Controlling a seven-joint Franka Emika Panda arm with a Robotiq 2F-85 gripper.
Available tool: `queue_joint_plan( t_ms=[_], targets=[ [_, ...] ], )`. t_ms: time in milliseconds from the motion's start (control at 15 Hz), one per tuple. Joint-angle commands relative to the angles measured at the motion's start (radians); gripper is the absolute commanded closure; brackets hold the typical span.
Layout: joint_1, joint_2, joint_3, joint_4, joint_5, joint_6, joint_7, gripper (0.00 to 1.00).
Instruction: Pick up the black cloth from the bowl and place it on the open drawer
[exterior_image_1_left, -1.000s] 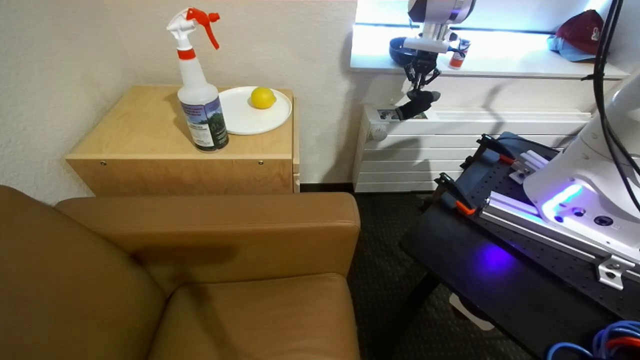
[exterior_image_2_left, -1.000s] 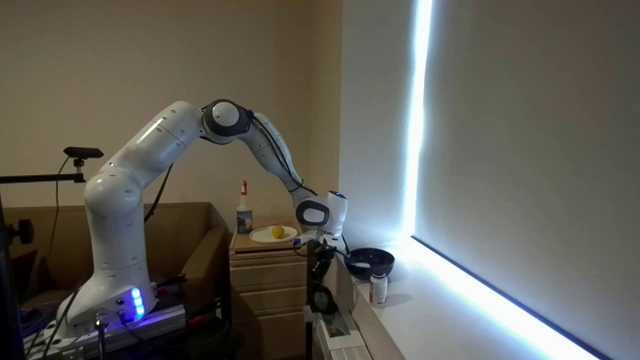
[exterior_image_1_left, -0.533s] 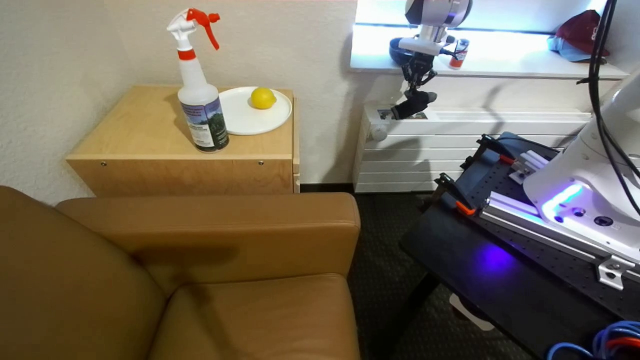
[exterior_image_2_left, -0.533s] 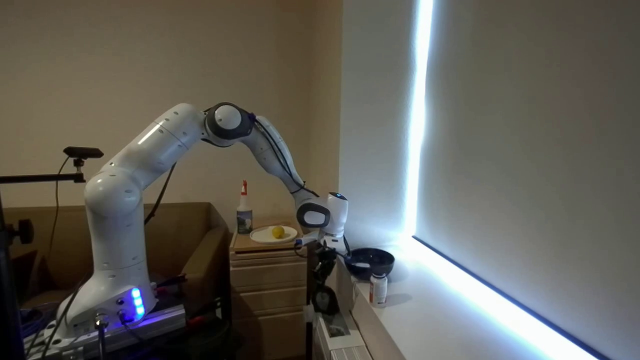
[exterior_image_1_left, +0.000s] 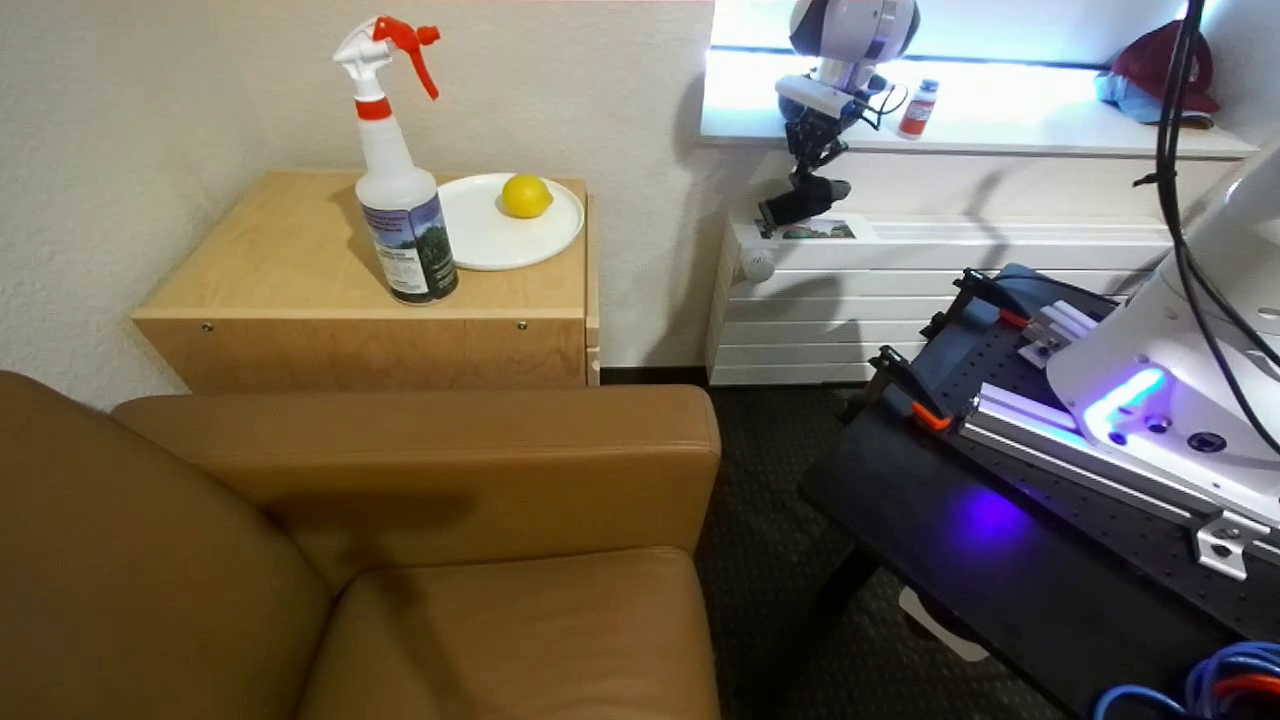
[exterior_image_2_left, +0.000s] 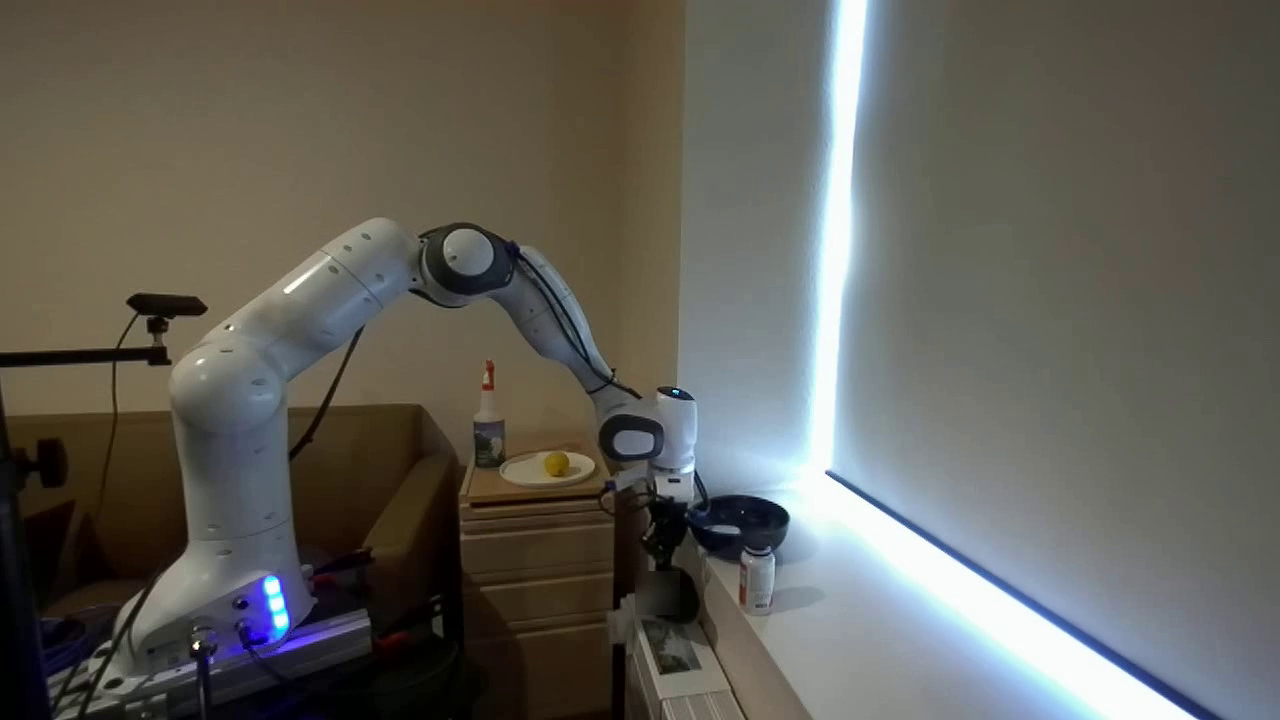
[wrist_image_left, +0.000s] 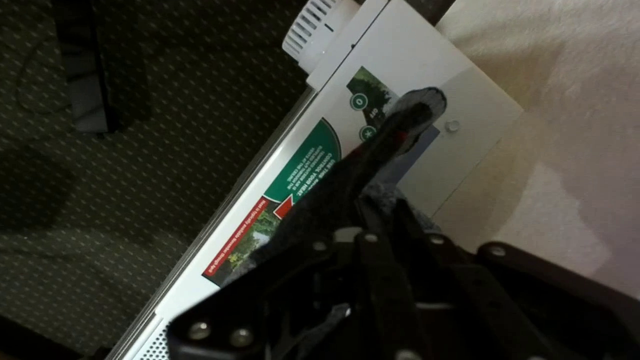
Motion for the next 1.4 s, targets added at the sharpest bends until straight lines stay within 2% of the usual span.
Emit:
queue_joint_plan(
  t_ms=[0, 267, 533, 733, 1067, 1267, 1333],
  targets=[
    [0.014, 0.06, -0.007, 0.043, -0.02, 0.011, 0.064, 0.59],
    [-0.033, 0.099, 0.005, 0.048, -0.016, -0.01, 0.043, 0.29],
    [-0.099, -0.018, 0.054, -0.017, 0.029, -0.02, -0.054, 0.03],
    [-0.137, -0.166, 0.085, -0.116, 0.031, -0.098, -0.225, 0.0],
    [-0.139, -0.394, 0.035, -0.218, -0.02, -0.364, -0.462, 0.0],
    [-0.152, -0.53, 0.004, -0.274, -0.053, -0.485, -0.63, 0.0],
    [-0.125, -0.425, -0.001, -0.19, -0.03, -0.443, -0.536, 0.0]
  ],
)
